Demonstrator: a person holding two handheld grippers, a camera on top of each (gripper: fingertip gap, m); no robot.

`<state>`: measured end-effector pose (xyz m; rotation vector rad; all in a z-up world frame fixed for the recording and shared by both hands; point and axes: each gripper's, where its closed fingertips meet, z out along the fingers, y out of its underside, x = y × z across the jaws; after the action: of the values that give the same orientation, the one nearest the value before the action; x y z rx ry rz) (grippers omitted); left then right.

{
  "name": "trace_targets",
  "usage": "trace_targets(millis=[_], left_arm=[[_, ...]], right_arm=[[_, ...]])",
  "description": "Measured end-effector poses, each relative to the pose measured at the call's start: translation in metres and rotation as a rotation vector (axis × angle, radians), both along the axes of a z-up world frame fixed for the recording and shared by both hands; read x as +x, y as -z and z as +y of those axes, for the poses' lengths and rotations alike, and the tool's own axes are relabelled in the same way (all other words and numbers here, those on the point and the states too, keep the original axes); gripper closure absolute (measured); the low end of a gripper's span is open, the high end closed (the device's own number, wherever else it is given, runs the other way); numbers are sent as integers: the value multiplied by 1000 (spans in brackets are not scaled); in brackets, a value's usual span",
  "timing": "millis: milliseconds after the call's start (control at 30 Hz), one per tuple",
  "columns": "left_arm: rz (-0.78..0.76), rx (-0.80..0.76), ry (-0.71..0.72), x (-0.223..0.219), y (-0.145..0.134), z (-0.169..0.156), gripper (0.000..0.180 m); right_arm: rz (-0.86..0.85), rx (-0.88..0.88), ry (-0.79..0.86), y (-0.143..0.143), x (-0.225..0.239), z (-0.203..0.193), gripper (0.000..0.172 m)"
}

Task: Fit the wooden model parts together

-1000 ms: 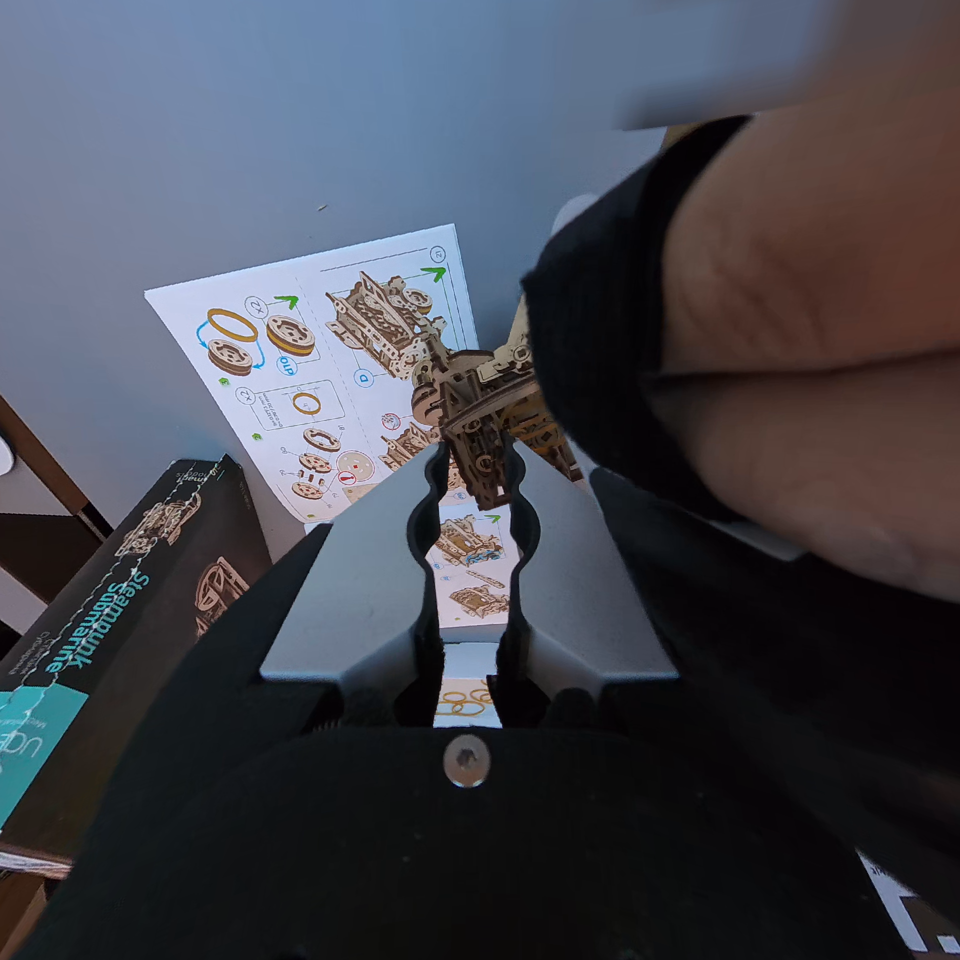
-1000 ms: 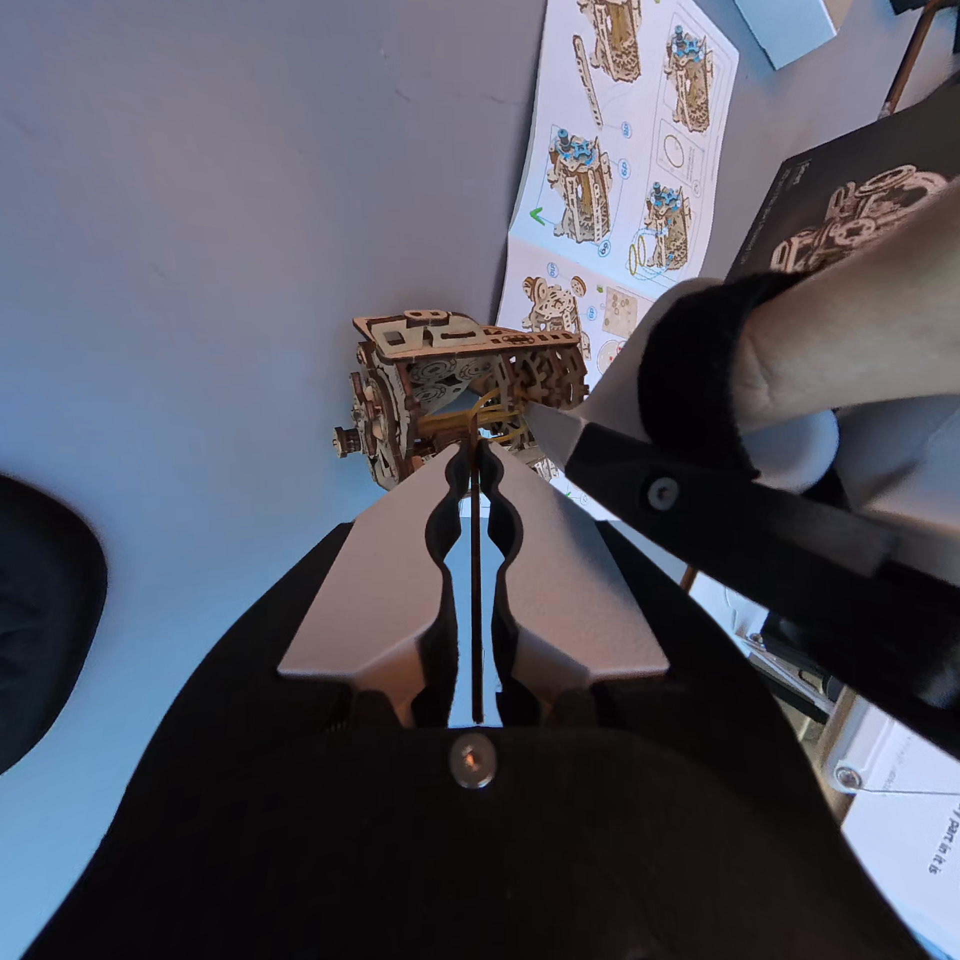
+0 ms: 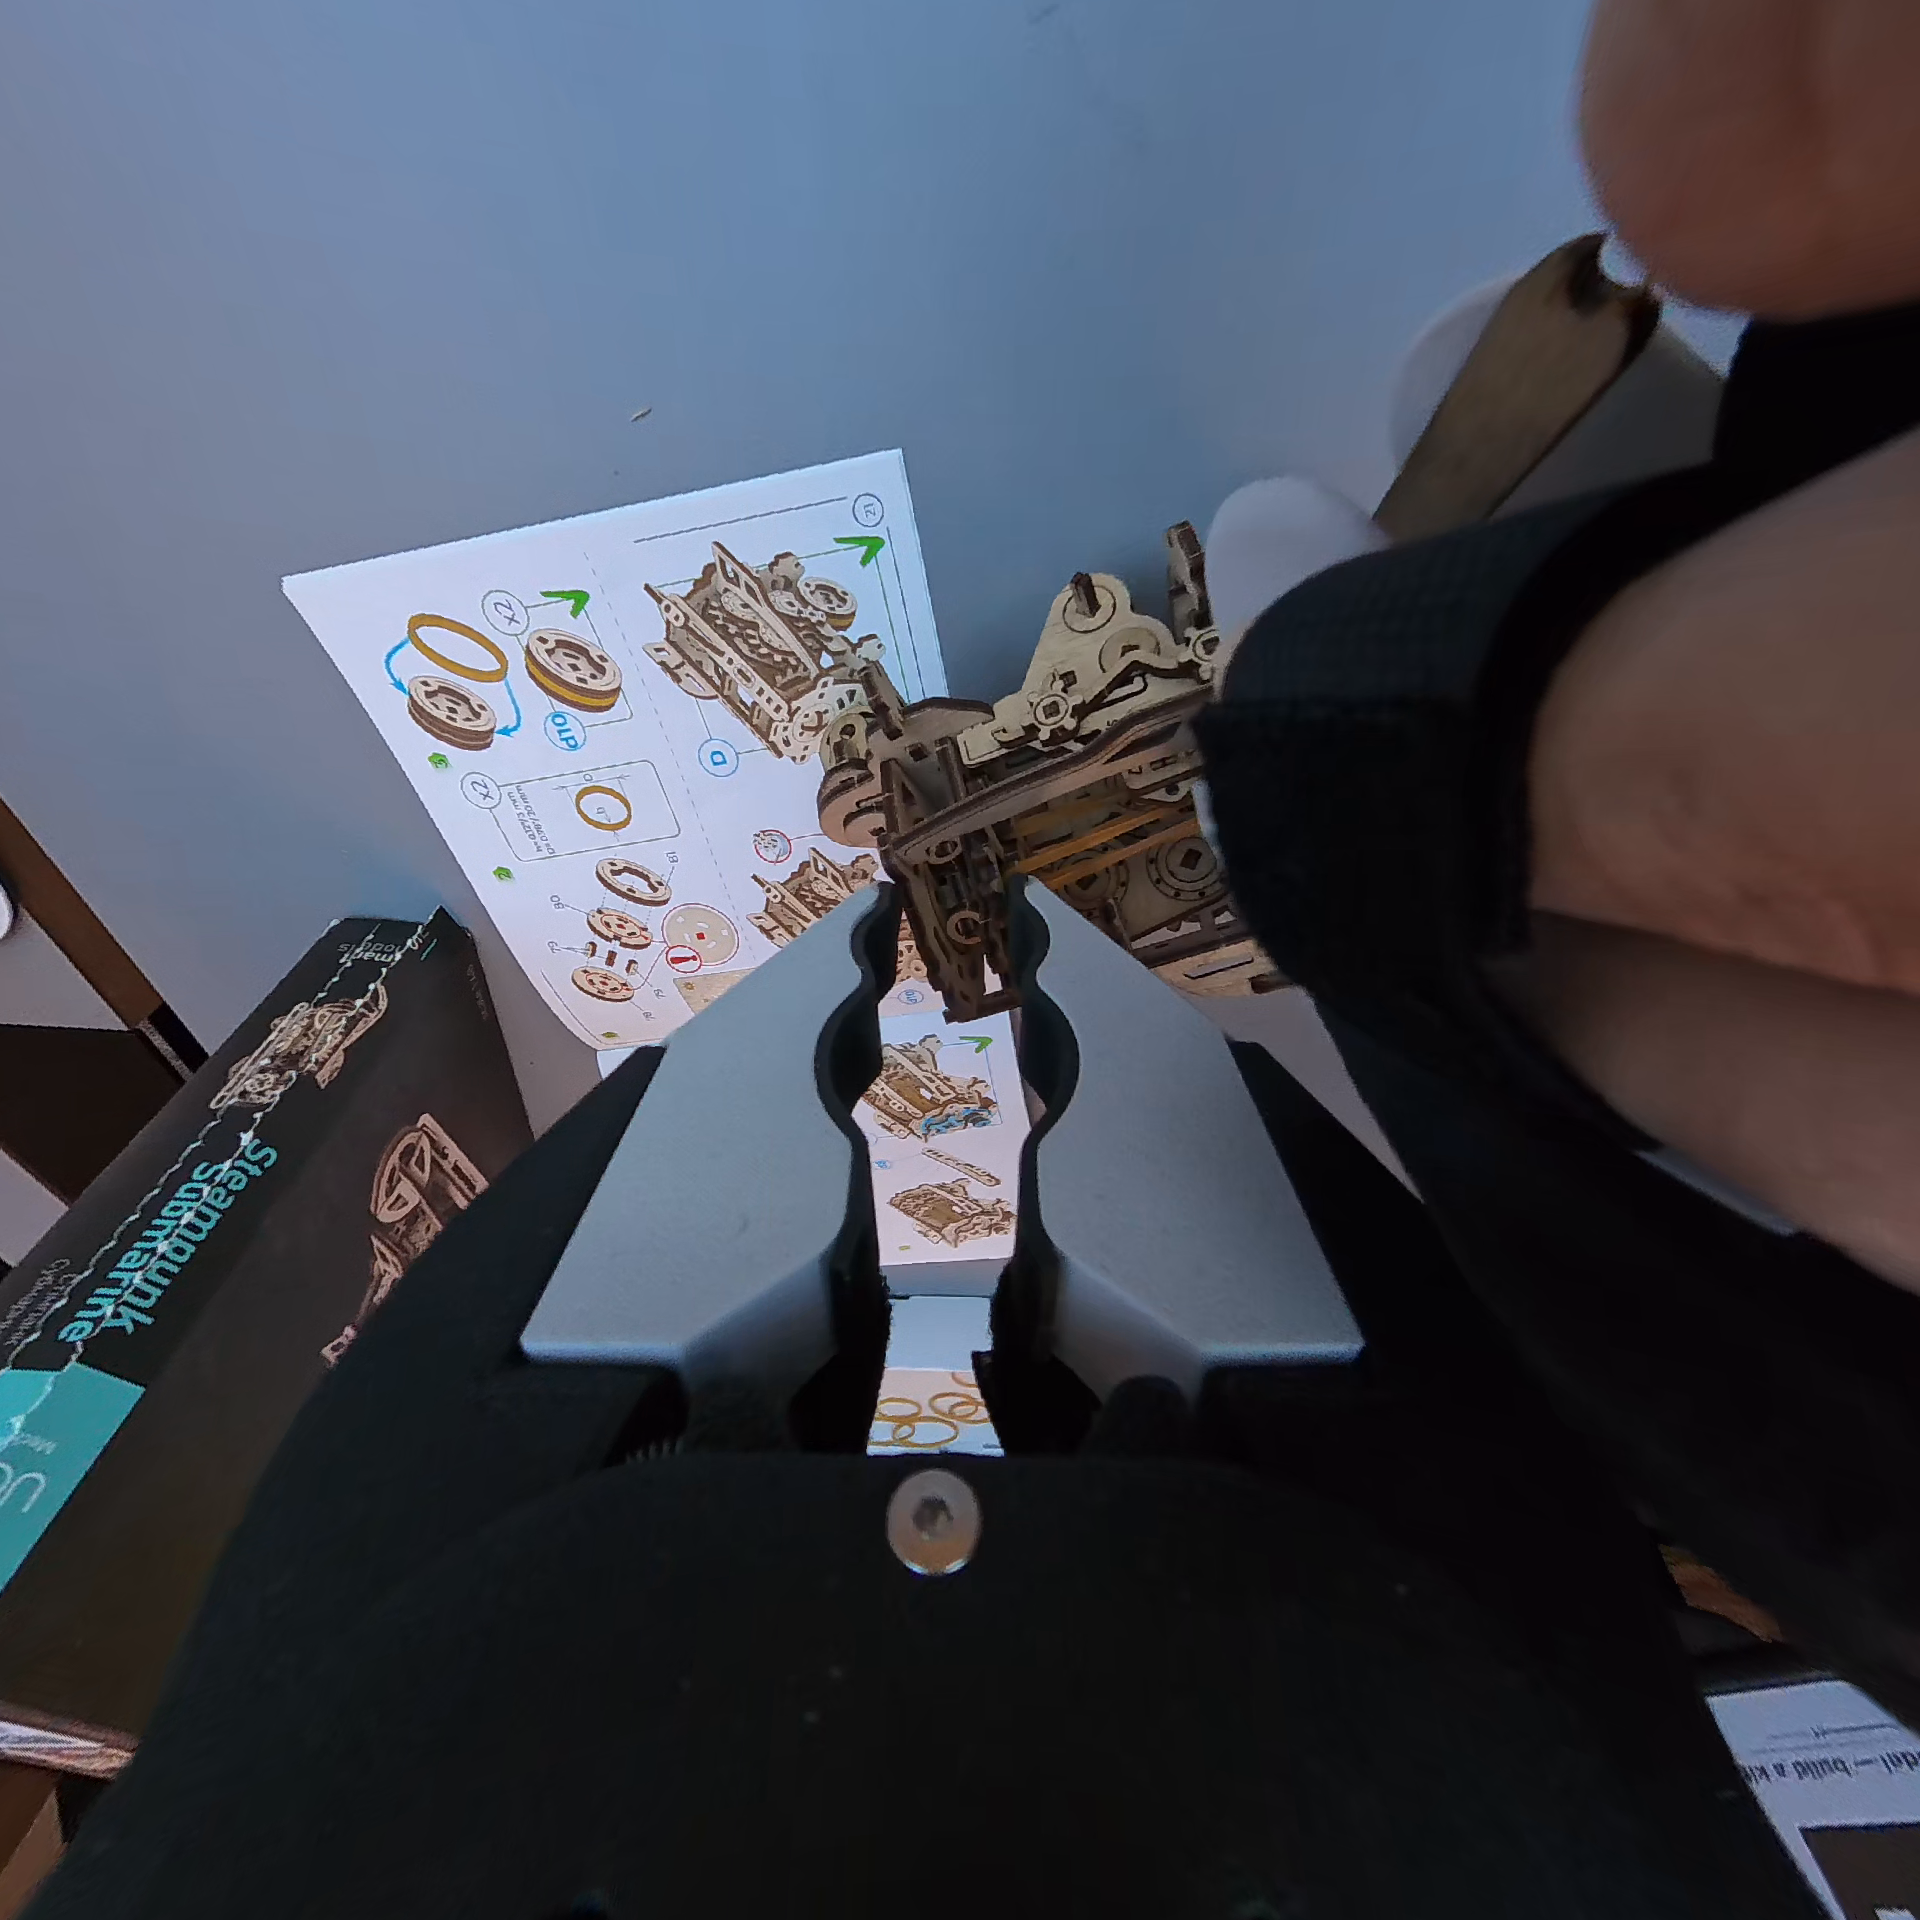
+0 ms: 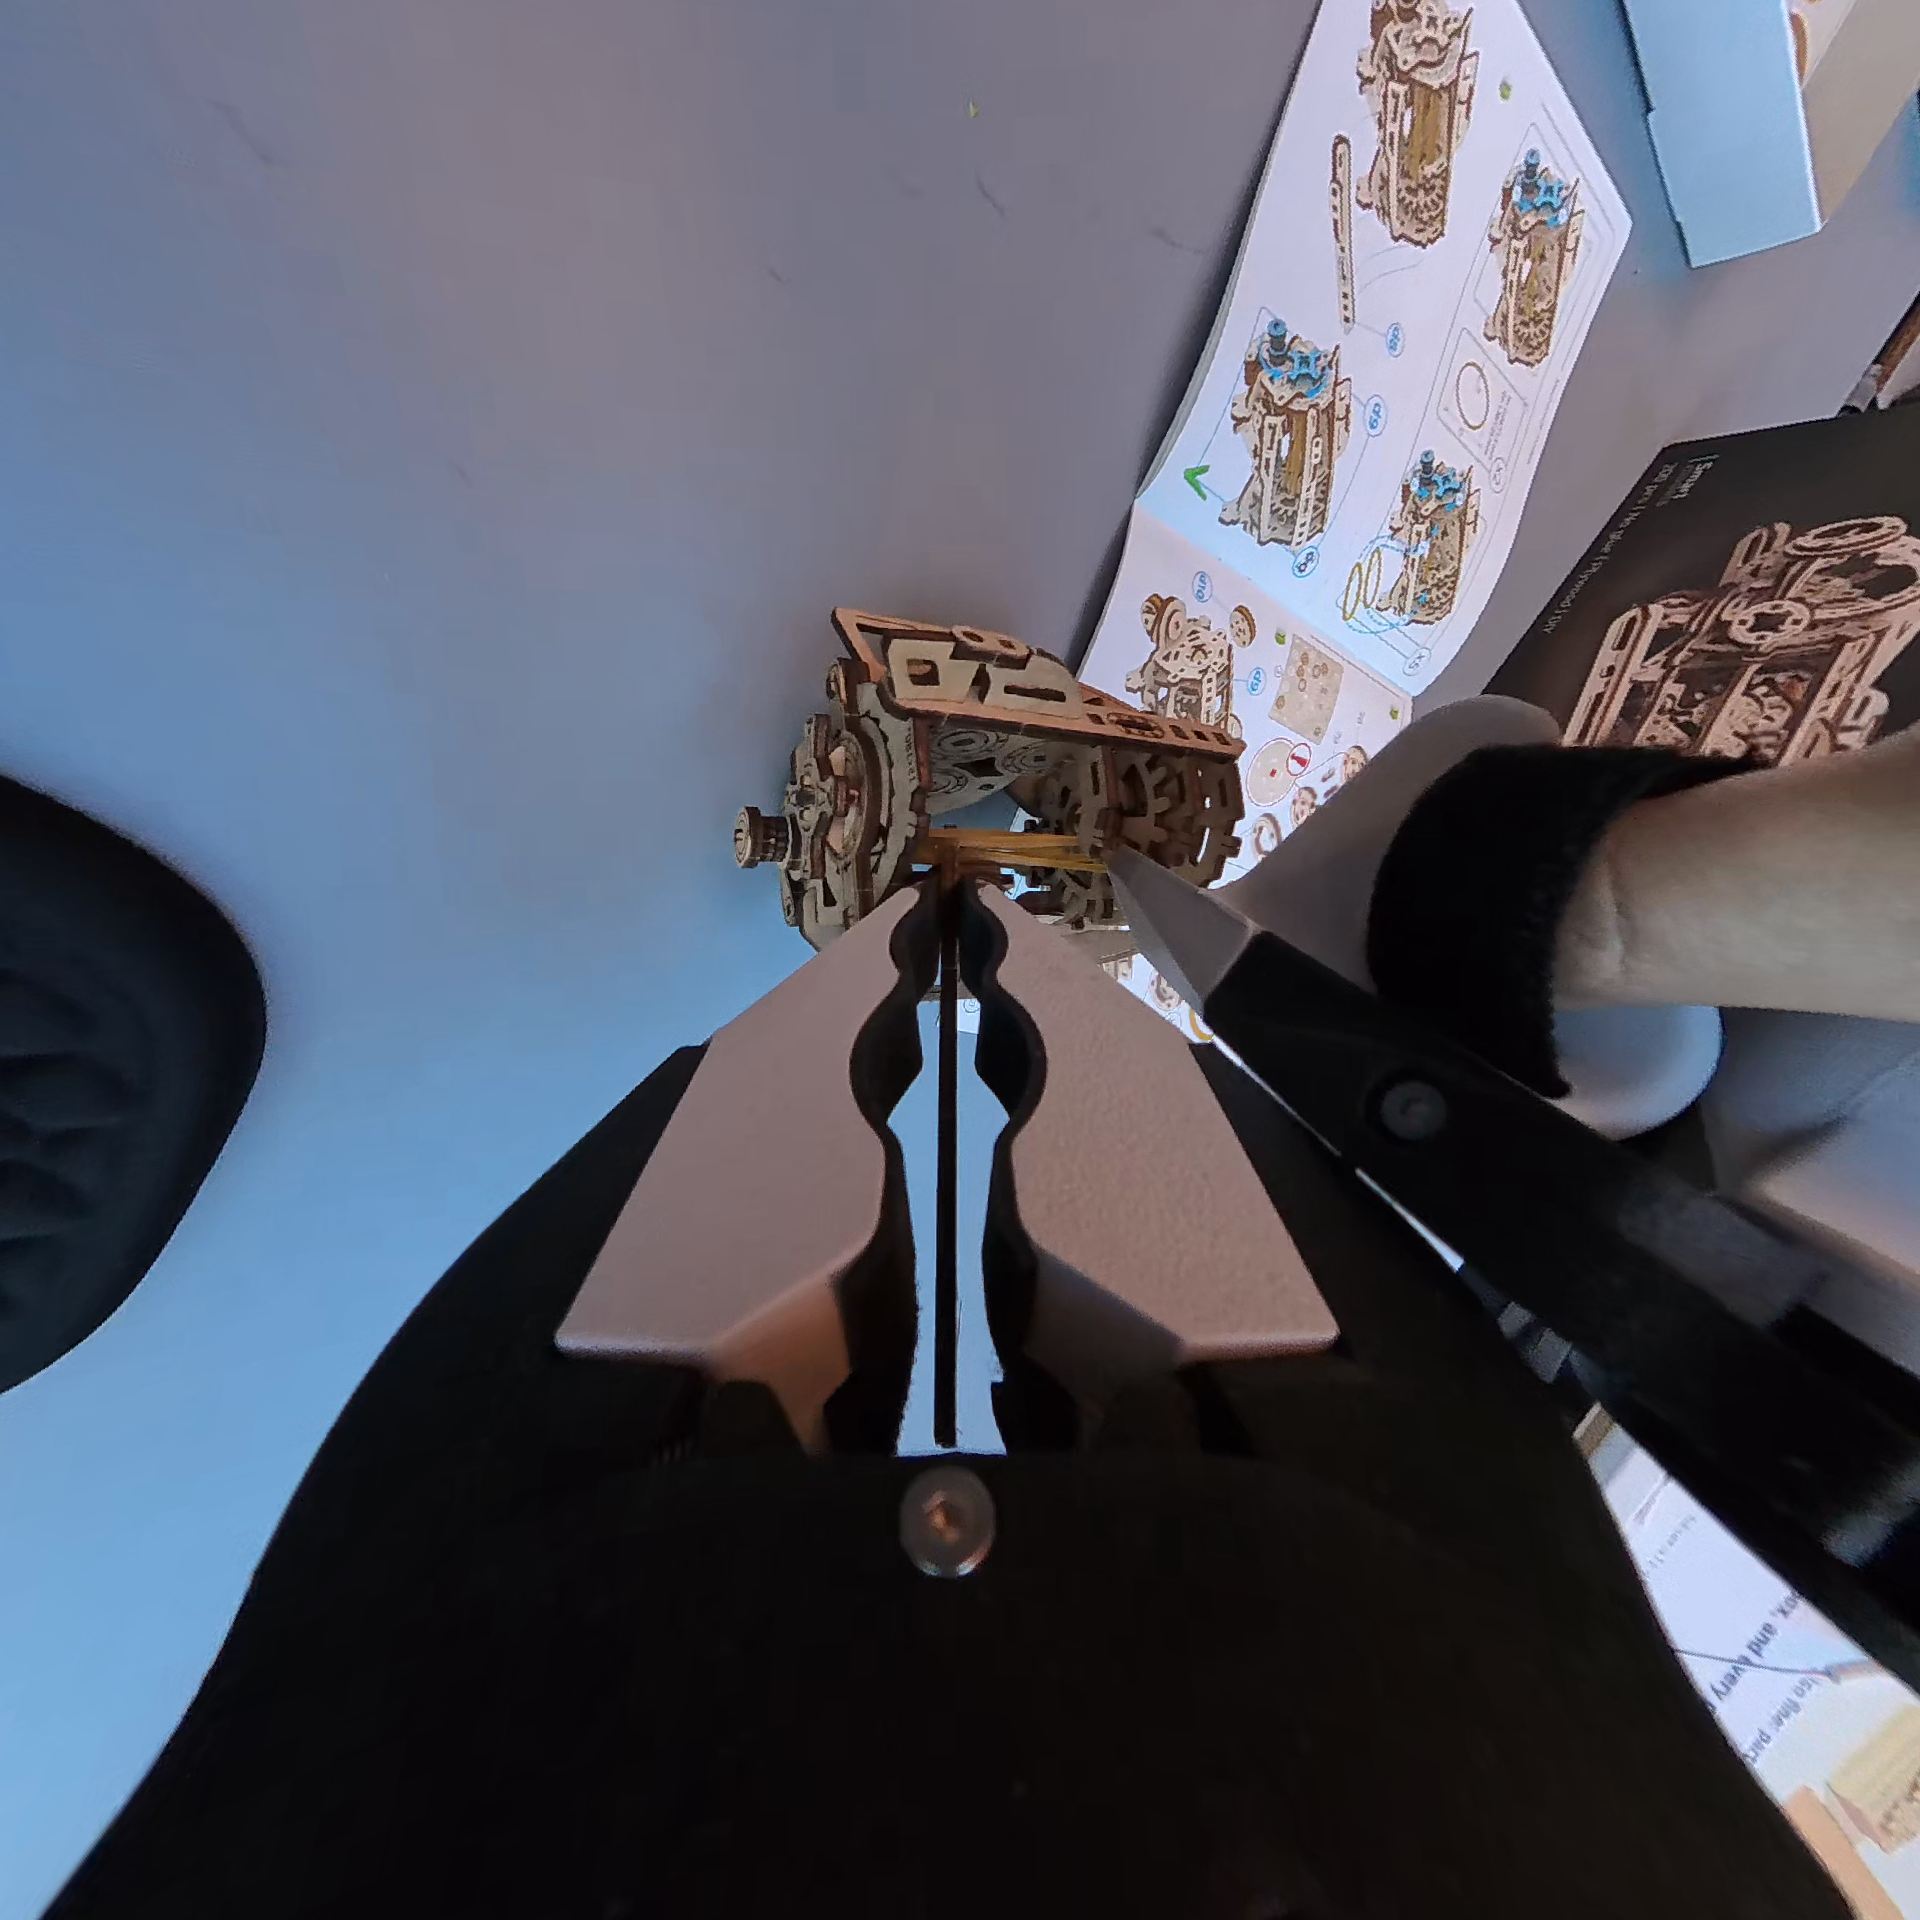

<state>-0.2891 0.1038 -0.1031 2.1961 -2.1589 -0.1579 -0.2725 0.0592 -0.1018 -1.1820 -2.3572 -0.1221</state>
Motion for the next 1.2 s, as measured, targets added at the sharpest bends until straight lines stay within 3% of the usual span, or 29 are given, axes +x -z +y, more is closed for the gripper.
trace_targets(millis=[300, 633, 800, 1200], left_arm=[[-7, 1, 5, 0, 0, 0, 163], [-10, -1, 7, 0, 0, 0, 163], [-11, -2, 5, 0, 0, 0, 162], [-20, -6, 2, 0, 0, 0, 162]], right_arm=[[33, 59, -8, -1, -4, 5, 170], [244, 246, 179, -20, -3, 27, 171], [308, 263, 275, -12, -4, 30, 171], [266, 264, 302, -8, -8, 32, 171]])
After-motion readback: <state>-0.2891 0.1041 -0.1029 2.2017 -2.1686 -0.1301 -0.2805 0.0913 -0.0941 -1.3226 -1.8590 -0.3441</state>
